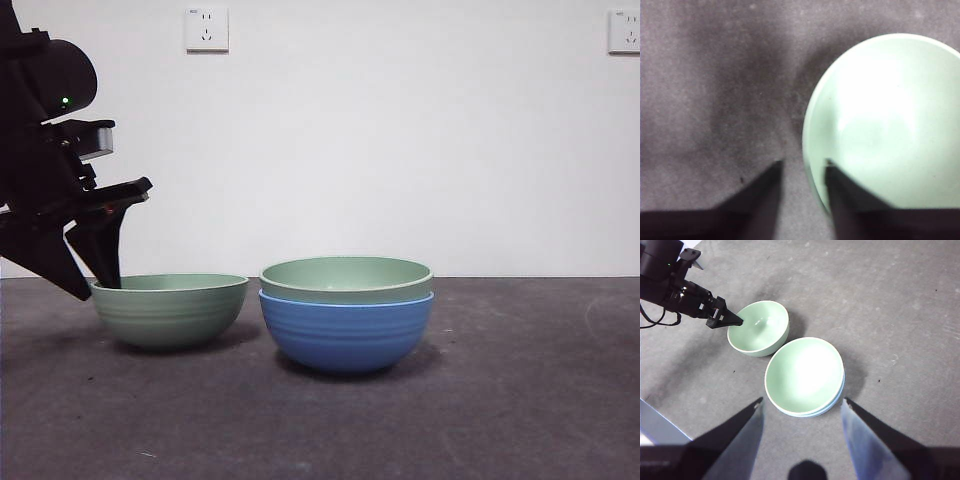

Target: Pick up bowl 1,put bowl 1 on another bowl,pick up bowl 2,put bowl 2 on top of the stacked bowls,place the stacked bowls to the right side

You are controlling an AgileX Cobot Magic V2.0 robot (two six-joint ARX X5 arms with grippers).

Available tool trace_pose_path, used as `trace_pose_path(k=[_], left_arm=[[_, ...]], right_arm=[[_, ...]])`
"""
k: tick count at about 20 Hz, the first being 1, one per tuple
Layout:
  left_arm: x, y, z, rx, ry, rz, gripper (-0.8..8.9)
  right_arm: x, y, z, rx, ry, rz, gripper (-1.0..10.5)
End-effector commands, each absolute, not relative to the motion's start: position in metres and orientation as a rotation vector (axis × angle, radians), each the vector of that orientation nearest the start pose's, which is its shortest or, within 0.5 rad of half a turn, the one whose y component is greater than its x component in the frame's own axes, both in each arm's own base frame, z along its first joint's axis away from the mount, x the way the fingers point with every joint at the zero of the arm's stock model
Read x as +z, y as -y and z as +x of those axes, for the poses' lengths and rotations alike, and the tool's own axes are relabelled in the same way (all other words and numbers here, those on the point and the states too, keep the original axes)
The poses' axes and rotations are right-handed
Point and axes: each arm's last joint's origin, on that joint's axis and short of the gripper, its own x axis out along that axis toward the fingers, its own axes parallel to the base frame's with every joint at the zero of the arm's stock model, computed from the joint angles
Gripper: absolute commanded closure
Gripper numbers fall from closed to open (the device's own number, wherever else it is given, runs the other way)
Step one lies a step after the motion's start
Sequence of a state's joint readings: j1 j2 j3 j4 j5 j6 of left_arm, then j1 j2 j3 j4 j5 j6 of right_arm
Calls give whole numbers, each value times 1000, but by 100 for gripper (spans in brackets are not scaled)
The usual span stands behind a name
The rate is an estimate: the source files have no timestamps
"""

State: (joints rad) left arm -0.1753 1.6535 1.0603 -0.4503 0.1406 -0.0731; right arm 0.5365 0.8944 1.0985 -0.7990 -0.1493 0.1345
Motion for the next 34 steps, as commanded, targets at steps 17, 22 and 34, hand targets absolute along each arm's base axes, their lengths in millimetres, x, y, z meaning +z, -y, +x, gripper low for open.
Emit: trace_pose_path(k=[17, 22, 34], left_arm=[[248, 88, 293, -392, -942, -38, 822], [282, 126, 289, -504, -870, 10, 822], [251, 196, 310, -580, -966, 106, 822]], right_arm=[[362, -86, 136, 619, -661, 2, 689], [362, -86, 136, 620, -662, 2, 689], [362, -86, 136, 621, -662, -2, 689]])
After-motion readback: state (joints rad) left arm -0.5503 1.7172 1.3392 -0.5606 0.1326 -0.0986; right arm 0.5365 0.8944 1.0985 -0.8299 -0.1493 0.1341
